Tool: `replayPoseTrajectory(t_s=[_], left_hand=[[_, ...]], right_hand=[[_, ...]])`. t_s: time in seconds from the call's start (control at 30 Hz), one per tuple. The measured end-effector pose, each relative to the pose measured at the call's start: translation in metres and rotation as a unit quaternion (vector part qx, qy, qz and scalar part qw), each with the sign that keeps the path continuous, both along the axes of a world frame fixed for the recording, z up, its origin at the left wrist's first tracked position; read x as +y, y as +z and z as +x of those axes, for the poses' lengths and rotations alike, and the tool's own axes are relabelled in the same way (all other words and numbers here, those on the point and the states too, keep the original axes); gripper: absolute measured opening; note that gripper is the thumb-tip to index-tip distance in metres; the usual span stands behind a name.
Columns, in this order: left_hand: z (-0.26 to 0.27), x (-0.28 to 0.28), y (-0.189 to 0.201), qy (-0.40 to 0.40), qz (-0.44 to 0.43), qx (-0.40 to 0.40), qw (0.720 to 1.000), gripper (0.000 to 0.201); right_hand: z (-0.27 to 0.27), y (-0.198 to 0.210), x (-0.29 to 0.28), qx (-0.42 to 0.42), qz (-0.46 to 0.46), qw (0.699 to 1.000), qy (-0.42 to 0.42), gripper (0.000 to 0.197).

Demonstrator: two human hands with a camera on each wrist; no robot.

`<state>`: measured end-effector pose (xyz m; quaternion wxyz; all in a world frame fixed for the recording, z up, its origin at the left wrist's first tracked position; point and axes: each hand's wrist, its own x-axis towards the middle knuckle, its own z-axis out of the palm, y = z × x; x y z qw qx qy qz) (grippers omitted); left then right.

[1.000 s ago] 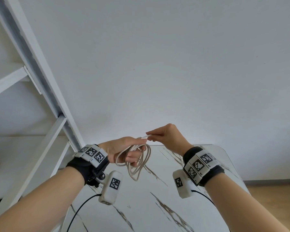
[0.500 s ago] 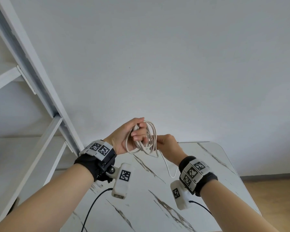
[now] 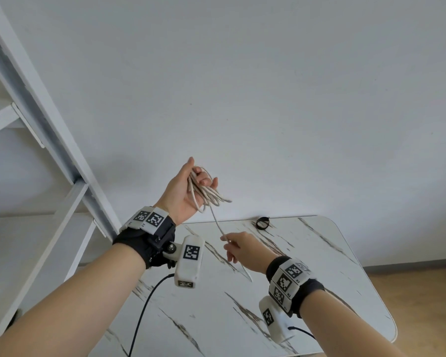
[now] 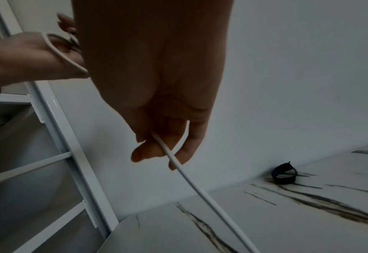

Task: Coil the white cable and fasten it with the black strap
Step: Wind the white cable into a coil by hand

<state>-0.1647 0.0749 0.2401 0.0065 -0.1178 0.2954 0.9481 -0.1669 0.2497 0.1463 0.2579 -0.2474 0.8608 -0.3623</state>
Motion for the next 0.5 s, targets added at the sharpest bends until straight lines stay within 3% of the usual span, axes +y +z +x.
replayPoseTrajectory(t_s=[0.2, 0.27, 0.33, 0.4, 0.5], left_hand=[[-0.005, -0.029, -0.014, 0.041, -0.056, -0.029, 0.997, 0.024], [-0.005, -0.032, -0.018, 0.057, -0.106, -0.038, 0.992, 0.021], [-0.003, -0.030, -0.019, 0.068, -0.171, -0.051, 0.982, 0.021], [0.000, -0.028, -0.022, 0.061, -0.256, -0.054, 0.963, 0.025], [0.004, -0.033, -0.032, 0.022, -0.413, -0.060, 0.908, 0.034]], right_hand=[[0.007, 0.013, -0.007, 0.026, 0.011, 0.999, 0.032, 0.023], [0.008, 0.018, -0.011, 0.044, -0.002, 0.999, 0.032, 0.009], [0.006, 0.025, -0.016, 0.063, -0.001, 0.997, 0.034, 0.008], [0.003, 0.032, -0.020, 0.077, 0.001, 0.996, 0.047, 0.013], [-0.002, 0.043, -0.025, 0.099, 0.008, 0.992, 0.074, 0.024]])
